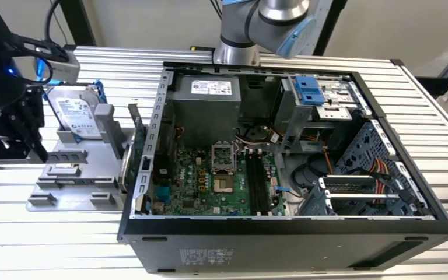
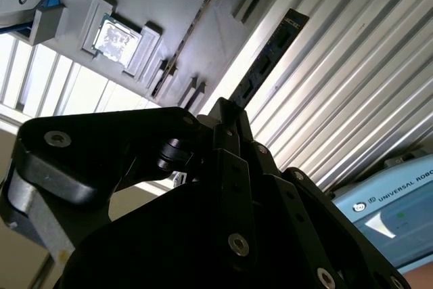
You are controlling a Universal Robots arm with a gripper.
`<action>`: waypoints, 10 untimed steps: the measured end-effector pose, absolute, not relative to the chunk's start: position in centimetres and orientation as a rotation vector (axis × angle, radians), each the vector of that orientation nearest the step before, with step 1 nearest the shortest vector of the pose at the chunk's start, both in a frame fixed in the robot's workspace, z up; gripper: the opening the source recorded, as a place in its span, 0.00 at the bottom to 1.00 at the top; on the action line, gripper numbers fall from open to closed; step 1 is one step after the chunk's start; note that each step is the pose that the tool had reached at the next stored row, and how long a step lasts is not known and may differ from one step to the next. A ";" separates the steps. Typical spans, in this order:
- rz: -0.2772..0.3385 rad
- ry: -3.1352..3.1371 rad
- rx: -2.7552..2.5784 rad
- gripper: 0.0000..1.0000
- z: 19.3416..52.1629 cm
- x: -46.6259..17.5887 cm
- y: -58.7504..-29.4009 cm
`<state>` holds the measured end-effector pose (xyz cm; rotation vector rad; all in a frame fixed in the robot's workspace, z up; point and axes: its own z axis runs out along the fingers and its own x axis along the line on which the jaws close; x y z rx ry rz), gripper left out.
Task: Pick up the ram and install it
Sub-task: 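Pick up the ram and move it above insertion slot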
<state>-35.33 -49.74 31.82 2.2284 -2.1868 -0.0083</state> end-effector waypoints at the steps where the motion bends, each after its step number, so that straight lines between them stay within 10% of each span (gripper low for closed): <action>1: -0.008 -2.187 2.228 0.00 31.8 -35.3 -49.7; 10: -0.008 -2.187 2.229 0.00 32.1 -35.3 -49.7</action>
